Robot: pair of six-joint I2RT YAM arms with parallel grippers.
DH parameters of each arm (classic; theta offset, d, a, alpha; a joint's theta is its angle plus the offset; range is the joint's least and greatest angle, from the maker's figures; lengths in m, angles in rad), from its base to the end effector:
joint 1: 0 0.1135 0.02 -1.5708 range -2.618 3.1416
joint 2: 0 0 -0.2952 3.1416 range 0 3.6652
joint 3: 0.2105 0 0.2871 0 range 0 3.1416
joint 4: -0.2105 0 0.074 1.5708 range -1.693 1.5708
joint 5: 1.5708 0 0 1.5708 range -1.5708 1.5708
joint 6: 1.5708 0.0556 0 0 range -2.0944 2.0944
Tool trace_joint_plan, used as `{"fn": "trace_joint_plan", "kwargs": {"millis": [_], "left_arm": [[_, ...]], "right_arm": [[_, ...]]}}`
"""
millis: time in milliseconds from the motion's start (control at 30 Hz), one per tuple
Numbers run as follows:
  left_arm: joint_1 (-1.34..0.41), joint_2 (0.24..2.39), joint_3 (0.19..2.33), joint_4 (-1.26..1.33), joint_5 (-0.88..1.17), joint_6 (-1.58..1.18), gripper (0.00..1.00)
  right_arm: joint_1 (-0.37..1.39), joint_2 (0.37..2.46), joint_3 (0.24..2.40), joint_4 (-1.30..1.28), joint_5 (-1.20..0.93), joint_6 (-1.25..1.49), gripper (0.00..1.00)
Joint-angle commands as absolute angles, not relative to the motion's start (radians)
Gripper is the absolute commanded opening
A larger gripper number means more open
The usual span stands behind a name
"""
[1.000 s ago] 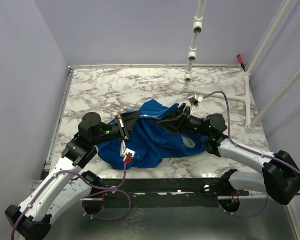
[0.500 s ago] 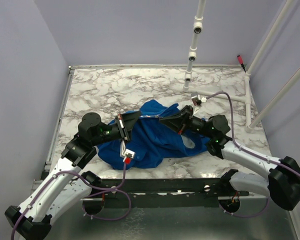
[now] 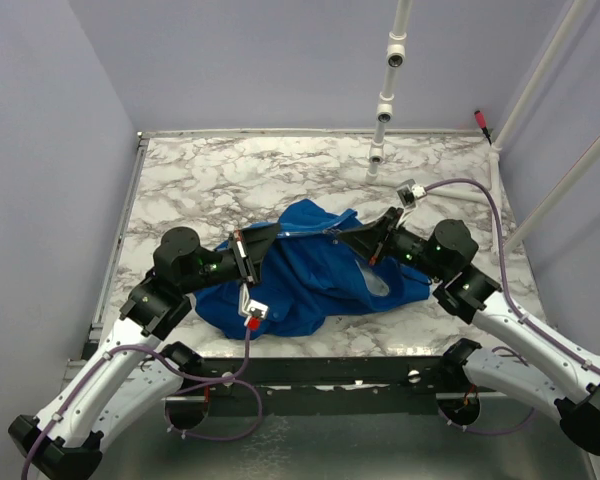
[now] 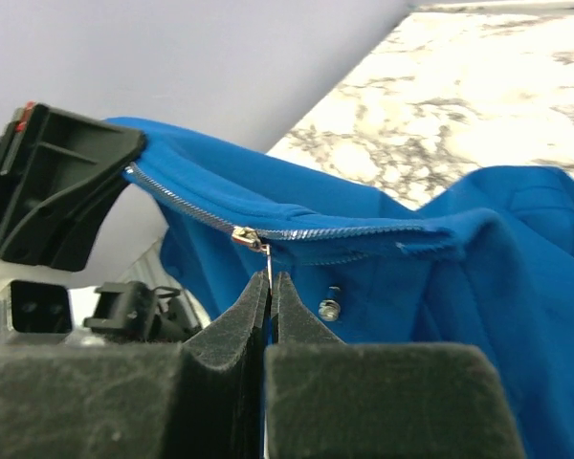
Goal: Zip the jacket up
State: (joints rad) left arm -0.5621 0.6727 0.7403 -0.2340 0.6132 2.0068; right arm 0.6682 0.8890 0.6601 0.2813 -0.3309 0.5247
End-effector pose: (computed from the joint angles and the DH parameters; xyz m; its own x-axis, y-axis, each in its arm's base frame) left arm 0.1378 -0.1246 0.3565 0.8896 0.3158 0.3301 -0.2599 -0.2445 0.9342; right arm 0.1830 0.1675 0.3441 -0.3855 0.2993 -0.8728 -0.7481 0.4523 0.4855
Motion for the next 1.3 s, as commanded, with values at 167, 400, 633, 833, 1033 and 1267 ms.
{"fn": "trace_joint_plan", "kwargs": {"millis": [167,400,633,833,1033,1267], "left_arm": [[-0.555,0.620,0.756,-0.205,0.623,2.033,0.00],[-0.555,0.612,0.752,-0.207,0.620,2.032,0.00],[-0.555,0.612,0.751,-0.207,0.609,2.016,0.00],[-0.555,0.663,0.778,-0.204,0.564,1.831,0.55],[-0.554,0.921,0.965,-0.036,0.357,1.108,0.99],[-0.498,1.259,1.254,-0.072,-0.024,0.644,0.99]], "right_arm": [[0.666,0.821,0.821,-0.200,0.026,0.377,0.01],[0.666,0.801,0.866,-0.327,0.209,0.316,0.01],[0.666,0.790,0.877,-0.348,0.328,0.290,0.01],[0.666,0.852,0.880,-0.253,0.332,0.261,0.01],[0.584,1.036,0.891,-0.054,0.349,0.250,0.01],[0.365,1.138,0.870,0.030,0.196,0.357,0.96]]}}
